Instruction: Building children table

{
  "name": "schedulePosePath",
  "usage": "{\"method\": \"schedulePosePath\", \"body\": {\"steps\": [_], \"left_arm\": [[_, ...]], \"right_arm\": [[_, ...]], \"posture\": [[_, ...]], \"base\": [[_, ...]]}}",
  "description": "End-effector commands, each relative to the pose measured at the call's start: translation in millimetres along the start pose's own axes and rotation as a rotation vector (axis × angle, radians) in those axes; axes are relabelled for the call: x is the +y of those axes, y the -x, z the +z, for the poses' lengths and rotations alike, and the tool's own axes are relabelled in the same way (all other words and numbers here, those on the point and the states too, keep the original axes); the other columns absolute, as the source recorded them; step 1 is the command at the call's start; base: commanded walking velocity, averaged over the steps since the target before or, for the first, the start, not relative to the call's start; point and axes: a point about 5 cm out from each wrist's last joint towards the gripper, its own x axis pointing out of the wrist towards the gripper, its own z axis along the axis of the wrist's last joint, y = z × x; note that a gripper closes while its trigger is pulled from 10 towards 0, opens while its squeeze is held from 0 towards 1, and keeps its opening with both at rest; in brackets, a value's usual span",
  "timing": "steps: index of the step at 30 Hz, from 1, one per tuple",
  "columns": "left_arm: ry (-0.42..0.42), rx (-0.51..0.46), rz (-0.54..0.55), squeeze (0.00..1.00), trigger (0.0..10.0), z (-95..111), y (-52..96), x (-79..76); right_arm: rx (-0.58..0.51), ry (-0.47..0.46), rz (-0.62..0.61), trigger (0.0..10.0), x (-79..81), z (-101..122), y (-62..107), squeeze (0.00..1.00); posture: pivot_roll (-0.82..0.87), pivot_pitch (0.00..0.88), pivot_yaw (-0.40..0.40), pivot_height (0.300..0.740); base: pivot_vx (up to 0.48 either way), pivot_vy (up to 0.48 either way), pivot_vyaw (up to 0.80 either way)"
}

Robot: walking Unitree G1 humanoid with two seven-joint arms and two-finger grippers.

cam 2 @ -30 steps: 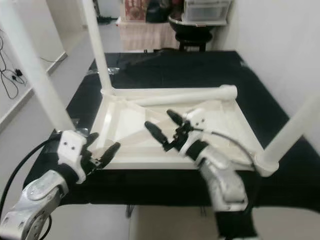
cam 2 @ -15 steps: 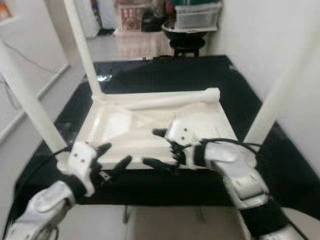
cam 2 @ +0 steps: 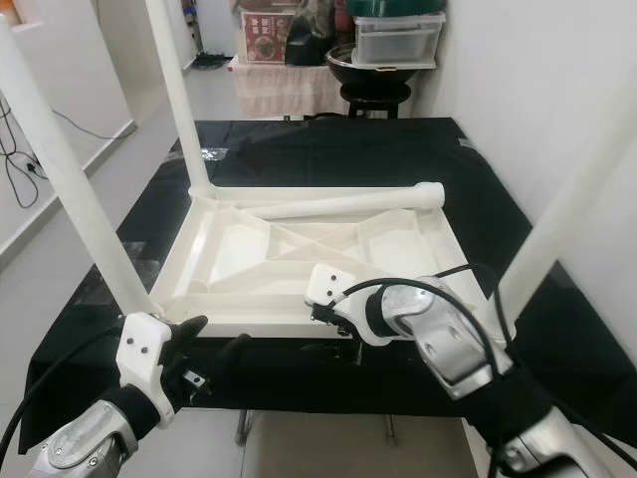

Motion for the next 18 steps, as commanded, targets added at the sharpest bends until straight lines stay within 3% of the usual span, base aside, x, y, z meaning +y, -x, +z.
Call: {"method": "schedulePosePath", "body": {"steps": [1,10,11,18], "left_arm": [[0.008,-0.001,0.004,0.00,10.0,-1,1.3,-0.1],[0.022,-0.004,0.003,0.00,10.0,0,4.2,-2.9],[0.027,-0.007,0.004,0.00,10.0,0,4.3,-3.3],[0.039,-0.016,0.004,0.00,10.0,1,4.9,-5.1]], "right_arm": [[0.038,-0.011,-0.004,10.0,-0.8,1,-2.5,0.00],[0.120,-0.010,0.008,9.9,-3.0,2,-4.1,0.00],[0.145,-0.026,-0.017,0.0,-5.3,1,-8.0,0.00],[0.205,-0.020,-0.061,0.0,-4.9,2,-22.0,0.00]], "posture": [[-0.03,0.099,0.007,0.740],[-0.03,0.106,0.002,0.740],[-0.03,0.112,-0.002,0.740],[-0.03,0.117,-0.006,0.740]], "base": [[0.000,0.000,0.00],[0.000,0.000,0.00],[0.000,0.000,0.00],[0.000,0.000,0.00]]}}
